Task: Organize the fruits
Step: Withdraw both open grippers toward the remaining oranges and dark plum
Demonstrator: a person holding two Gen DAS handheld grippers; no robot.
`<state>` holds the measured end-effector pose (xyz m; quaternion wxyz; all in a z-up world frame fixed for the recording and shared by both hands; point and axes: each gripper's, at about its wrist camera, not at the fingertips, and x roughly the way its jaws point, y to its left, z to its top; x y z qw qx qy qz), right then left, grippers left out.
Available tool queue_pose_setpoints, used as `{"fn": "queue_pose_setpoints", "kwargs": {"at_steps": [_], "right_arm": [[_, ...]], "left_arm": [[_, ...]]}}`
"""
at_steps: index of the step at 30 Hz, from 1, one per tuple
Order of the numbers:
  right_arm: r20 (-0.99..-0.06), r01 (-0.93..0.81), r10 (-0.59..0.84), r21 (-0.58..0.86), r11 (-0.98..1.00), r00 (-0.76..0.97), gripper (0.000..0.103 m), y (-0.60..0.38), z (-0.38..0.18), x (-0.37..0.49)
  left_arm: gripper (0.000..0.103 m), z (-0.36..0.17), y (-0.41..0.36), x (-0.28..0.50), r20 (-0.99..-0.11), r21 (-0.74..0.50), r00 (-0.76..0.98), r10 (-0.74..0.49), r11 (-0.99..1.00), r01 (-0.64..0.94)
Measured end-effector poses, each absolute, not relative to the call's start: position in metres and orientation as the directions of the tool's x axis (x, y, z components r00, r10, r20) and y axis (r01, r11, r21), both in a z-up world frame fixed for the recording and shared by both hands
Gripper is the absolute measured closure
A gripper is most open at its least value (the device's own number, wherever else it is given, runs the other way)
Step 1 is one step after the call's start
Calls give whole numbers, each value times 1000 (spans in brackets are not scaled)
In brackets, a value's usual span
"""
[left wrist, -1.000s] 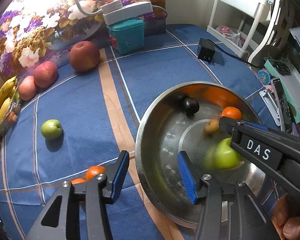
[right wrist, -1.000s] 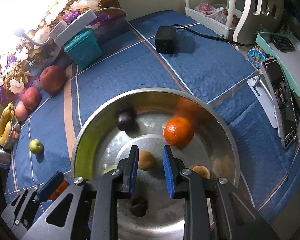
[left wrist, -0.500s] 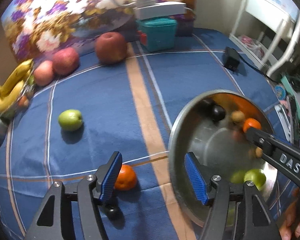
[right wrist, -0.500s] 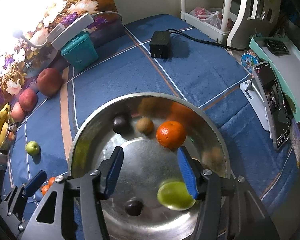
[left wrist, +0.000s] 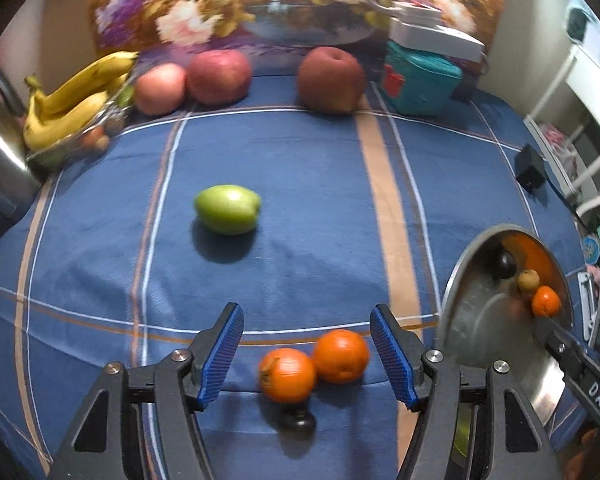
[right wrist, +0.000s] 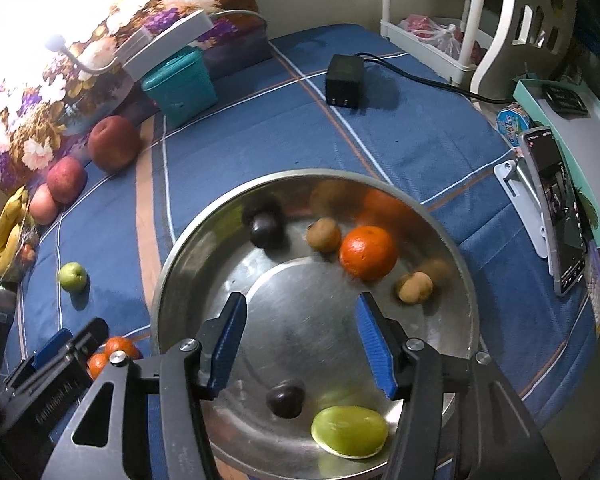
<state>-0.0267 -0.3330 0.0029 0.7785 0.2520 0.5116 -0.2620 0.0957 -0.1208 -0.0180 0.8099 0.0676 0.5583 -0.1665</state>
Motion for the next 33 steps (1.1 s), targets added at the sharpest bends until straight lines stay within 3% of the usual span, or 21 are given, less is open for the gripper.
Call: {"fn": "queue_pose_setpoints", "kwargs": {"at_steps": [26, 28, 29, 32, 33], "right_arm": [[-934, 617, -138, 103, 780, 331, 45, -304, 1, -23], [-934, 617, -137, 103, 780, 330, 45, -304, 1, -23], [-934, 617, -138, 103, 781, 330, 45, -304, 1, -23], [-932, 614, -147, 94, 783, 330, 30, -304, 1, -22], [-932, 616, -151, 91, 783, 330, 26, -304, 0, -23]], "left_arm": [[32, -24, -98, 98, -933, -96, 307, -185, 954, 283], [28, -24, -98, 97, -934, -87, 310, -178, 955, 284], [22, -25, -98, 96, -934, -81, 314, -173, 955, 284], [0, -27, -99, 96, -933, -51, 330, -146, 959, 280], [0, -27, -99, 96, -931, -38, 339, -137, 959, 282]]}}
